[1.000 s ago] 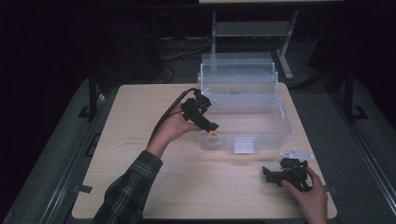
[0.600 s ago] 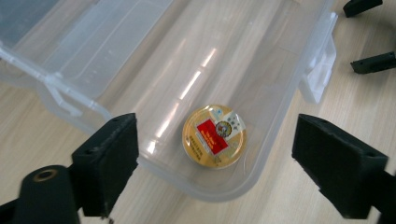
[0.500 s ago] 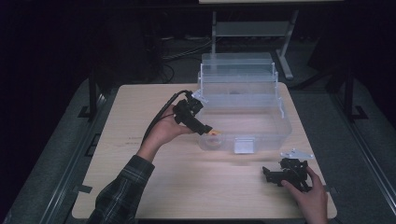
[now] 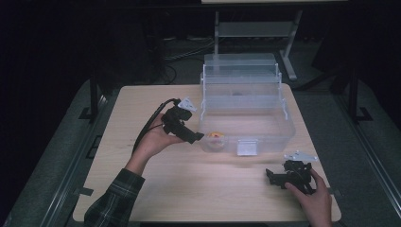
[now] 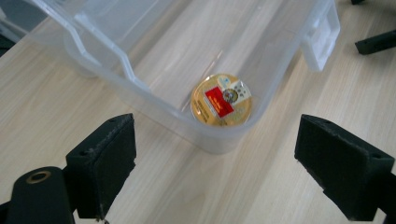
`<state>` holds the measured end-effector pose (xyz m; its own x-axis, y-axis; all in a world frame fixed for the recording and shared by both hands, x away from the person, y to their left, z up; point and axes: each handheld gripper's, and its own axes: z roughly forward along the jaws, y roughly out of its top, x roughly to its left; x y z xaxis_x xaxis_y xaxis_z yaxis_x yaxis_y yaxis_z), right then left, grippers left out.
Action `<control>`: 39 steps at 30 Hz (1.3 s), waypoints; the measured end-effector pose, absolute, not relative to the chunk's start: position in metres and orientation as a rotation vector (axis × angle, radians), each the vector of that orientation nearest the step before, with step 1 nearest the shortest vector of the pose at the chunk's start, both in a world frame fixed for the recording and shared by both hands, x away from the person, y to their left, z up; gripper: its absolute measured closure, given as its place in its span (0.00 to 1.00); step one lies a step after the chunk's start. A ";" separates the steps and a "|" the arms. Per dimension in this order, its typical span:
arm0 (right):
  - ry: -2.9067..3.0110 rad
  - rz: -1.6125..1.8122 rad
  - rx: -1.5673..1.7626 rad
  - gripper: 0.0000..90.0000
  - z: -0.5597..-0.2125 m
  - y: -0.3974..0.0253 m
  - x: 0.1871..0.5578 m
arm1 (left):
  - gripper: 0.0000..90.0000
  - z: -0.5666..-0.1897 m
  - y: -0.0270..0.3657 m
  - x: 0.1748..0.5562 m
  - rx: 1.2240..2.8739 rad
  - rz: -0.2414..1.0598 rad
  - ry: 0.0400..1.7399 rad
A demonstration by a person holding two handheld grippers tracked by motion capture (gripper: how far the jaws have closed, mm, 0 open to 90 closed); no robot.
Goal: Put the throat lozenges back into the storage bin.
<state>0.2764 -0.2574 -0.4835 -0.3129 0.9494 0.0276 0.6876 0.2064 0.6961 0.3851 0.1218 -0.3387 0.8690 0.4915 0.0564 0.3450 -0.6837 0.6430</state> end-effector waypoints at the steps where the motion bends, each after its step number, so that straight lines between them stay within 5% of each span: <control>1: 2.079 0.867 1.522 0.00 -0.483 -0.257 0.276 | 0.13 -0.340 0.124 0.383 2.379 0.300 0.613; 39: 2.078 0.867 1.524 0.00 -0.484 -0.257 0.277 | 0.14 -0.409 0.200 0.318 2.330 0.357 0.682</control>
<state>0.2765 -0.2573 -0.4835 -0.3116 0.9498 0.0282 0.6882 0.2051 0.6959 0.3184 0.2003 -0.4086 0.8255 0.5603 0.0682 0.3756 -0.6355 0.6746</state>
